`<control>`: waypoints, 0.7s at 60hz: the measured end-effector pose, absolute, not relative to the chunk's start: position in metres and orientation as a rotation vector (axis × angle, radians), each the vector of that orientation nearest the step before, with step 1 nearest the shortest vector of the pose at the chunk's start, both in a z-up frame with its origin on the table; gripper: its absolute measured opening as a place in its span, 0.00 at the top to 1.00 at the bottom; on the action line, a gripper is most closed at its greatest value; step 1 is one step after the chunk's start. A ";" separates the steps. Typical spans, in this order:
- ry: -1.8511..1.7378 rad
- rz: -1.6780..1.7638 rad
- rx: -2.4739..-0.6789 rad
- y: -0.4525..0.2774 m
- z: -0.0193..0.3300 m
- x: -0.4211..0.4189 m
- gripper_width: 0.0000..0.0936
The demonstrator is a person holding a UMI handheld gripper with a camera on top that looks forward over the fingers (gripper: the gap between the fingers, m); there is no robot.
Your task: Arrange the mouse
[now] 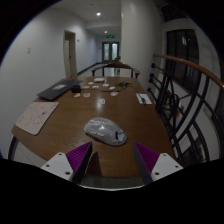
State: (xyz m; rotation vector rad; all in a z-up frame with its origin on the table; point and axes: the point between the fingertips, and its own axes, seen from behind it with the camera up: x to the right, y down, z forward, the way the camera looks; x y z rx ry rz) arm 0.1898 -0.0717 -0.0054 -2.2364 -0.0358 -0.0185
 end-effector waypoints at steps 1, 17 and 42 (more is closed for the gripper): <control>-0.048 -0.015 -2.240 -0.069 -0.008 0.189 0.11; -0.037 0.000 -2.235 -0.008 -0.017 0.205 0.10; 0.159 -0.069 -2.244 0.063 -0.018 0.247 0.57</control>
